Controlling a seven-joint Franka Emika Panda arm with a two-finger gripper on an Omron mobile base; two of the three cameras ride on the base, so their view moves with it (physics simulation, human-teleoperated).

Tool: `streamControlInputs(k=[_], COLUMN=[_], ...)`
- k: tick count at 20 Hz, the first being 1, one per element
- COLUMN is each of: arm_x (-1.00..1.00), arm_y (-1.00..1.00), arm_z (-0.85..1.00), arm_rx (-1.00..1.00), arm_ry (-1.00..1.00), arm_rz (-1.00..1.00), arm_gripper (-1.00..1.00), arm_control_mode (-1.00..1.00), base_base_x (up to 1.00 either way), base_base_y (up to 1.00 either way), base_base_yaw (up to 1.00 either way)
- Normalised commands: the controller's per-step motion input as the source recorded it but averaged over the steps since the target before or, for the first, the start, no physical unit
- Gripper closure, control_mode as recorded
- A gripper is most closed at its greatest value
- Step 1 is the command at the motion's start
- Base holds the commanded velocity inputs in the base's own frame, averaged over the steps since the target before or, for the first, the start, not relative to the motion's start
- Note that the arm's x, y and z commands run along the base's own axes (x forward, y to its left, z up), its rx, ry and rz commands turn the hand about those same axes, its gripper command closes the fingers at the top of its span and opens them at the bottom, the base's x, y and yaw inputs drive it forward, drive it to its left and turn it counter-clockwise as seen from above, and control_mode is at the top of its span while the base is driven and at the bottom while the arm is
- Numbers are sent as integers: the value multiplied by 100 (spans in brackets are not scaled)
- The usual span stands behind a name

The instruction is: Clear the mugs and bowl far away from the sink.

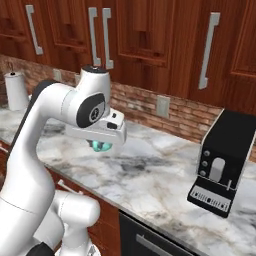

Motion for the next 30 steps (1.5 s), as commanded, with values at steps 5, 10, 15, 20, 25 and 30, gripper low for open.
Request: streamControlInputs(k=[5, 10, 15, 20, 25, 30], arm_x=[0, 0, 0, 0, 0, 0], arm_y=[0, 0, 0, 0, 0, 0], arm_z=[0, 0, 0, 0, 0, 0], arm_rx=[0, 0, 0, 0, 0, 0], arm_ry=[0, 0, 0, 0, 0, 0], arm_rz=[0, 0, 0, 0, 0, 0], arm_gripper=[100, 100, 100, 100, 100, 100], arm_control_mode=[100, 100, 100, 100, 100, 100], base_base_x=[10, 0, 21, 0, 11, 15], base_base_y=[5, 37, 14, 0, 9, 16], base_base_yaw=[-12, 0, -7, -31, -23, -14])
